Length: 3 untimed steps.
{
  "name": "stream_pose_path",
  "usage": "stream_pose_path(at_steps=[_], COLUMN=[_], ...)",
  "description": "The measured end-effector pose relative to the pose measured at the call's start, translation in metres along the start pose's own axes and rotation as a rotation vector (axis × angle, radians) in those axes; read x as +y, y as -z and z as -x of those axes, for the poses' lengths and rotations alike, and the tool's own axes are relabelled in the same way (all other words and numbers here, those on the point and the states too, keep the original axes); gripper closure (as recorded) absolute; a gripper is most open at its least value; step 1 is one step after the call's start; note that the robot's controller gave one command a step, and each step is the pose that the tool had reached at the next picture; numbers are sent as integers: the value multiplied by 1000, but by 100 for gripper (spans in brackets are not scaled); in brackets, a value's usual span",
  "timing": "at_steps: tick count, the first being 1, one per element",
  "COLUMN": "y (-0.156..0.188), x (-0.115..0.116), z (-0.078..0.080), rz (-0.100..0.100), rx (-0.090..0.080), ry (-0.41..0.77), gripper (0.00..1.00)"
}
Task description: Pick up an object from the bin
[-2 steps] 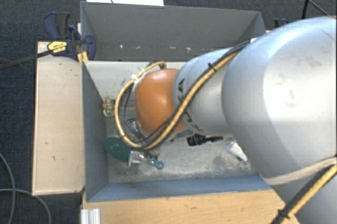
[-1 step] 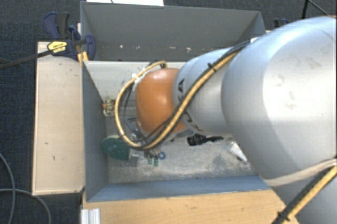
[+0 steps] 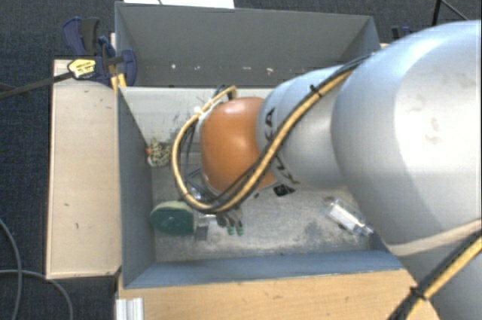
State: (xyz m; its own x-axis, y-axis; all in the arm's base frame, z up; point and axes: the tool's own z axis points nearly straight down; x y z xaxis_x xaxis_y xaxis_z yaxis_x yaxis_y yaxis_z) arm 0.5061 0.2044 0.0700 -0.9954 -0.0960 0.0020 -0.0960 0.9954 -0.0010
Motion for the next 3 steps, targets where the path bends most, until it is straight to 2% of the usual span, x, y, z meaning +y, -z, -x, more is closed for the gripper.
stream_pose_path(at_steps=[1,2,3], y=[52,109,189], x=[18,28,0], z=[40,52,27], rz=[4,4,3], rx=[-12,-11,-12], ry=[32,44,26], gripper=[100,100,100])
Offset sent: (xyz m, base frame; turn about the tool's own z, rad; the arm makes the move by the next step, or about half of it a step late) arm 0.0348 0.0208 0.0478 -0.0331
